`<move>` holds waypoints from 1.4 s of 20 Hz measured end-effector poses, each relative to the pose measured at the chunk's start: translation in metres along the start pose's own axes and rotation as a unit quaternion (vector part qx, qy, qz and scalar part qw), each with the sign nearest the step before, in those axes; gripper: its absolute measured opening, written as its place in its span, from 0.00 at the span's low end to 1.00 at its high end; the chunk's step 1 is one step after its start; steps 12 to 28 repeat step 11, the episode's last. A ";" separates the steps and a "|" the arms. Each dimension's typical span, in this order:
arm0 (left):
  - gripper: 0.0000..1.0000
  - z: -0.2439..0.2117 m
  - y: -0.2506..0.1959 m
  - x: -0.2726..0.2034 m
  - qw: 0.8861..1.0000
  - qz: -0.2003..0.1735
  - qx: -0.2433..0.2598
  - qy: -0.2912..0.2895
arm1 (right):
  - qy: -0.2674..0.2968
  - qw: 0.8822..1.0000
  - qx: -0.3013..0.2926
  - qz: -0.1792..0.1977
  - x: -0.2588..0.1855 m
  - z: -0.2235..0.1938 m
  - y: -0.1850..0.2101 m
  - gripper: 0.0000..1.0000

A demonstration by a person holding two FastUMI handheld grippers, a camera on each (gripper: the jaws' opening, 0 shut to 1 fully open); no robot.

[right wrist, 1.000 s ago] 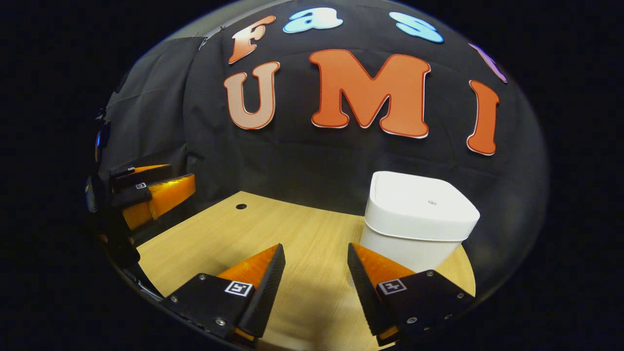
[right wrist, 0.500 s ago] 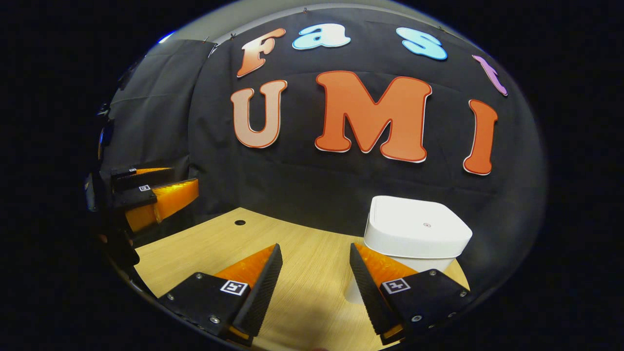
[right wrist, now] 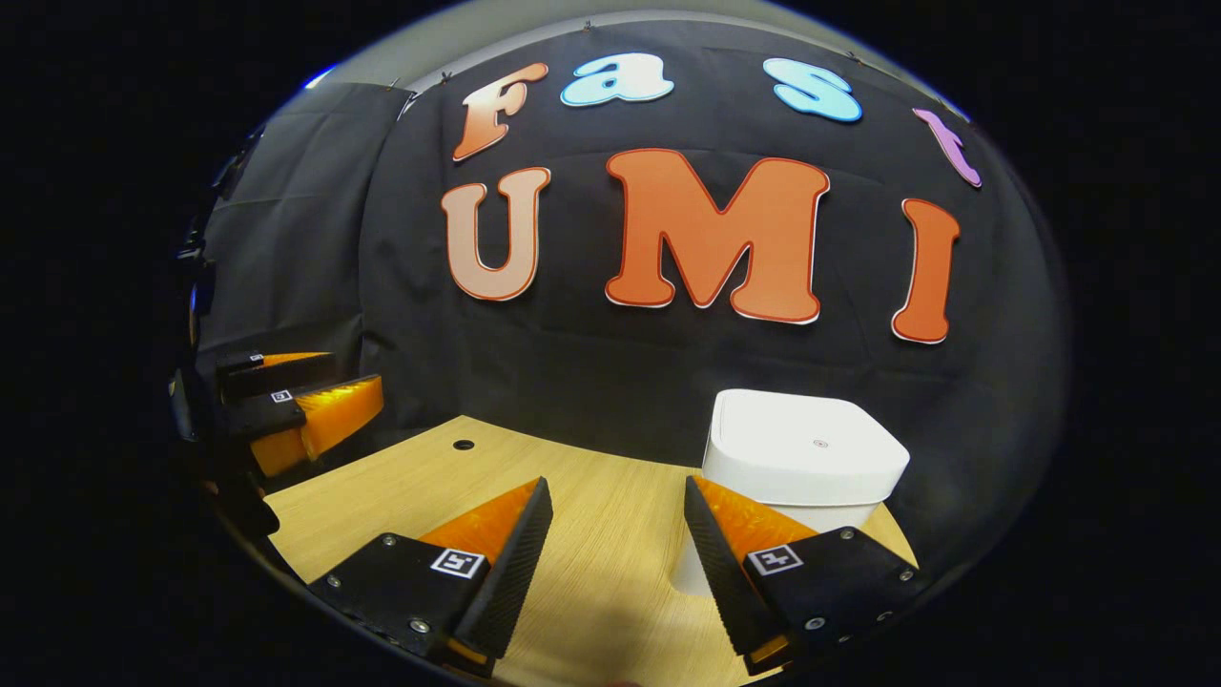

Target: Press the lid of the desktop garbage bin to open it, pick up the crumpled paper on the desktop and throw it into the bin, then pick up the pop can on the desktop and drop it into the bin, and finally close the garbage bin lid.

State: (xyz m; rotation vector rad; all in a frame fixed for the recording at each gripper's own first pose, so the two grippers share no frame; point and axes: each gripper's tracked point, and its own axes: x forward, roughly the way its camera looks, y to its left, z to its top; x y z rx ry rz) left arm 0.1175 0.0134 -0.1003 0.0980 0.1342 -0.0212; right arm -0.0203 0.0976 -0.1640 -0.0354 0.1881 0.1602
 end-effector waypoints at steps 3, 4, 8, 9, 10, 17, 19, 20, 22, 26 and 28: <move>1.00 -0.003 -0.001 -0.001 1.000 -0.003 -0.006 0.001 | 0.001 1.000 0.006 -0.003 -0.003 0.000 0.001 0.85; 0.99 -0.007 0.000 -0.001 1.000 -0.002 -0.009 0.005 | 0.002 1.000 0.013 -0.002 -0.005 0.000 0.003 0.85; 0.99 -0.012 0.006 -0.008 1.000 0.001 -0.010 0.011 | 0.001 1.000 0.024 -0.010 -0.006 0.000 0.002 0.85; 0.99 -0.014 0.007 -0.009 1.000 0.001 -0.010 0.013 | 0.002 1.000 0.025 -0.012 -0.008 0.000 0.001 0.85; 1.00 -0.015 0.006 -0.009 1.000 -0.001 -0.012 0.014 | 0.003 1.000 0.027 -0.013 -0.008 -0.001 0.000 0.85; 1.00 -0.016 0.006 -0.010 1.000 -0.003 -0.016 0.015 | 0.006 0.999 0.030 -0.014 -0.008 -0.003 0.000 0.85; 1.00 -0.016 0.006 -0.010 1.000 -0.003 -0.016 0.015 | 0.006 0.999 0.030 -0.014 -0.008 -0.003 0.000 0.85; 1.00 -0.016 0.006 -0.010 1.000 -0.003 -0.016 0.015 | 0.006 0.999 0.030 -0.014 -0.008 -0.003 0.000 0.85; 1.00 -0.016 0.006 -0.010 1.000 -0.003 -0.016 0.015 | 0.006 0.999 0.030 -0.014 -0.008 -0.003 0.000 0.85; 1.00 -0.016 0.006 -0.010 1.000 -0.003 -0.016 0.015 | 0.006 0.999 0.030 -0.014 -0.008 -0.003 0.000 0.85; 1.00 -0.016 0.006 -0.010 1.000 -0.003 -0.016 0.015 | 0.006 0.999 0.030 -0.014 -0.008 -0.003 0.000 0.85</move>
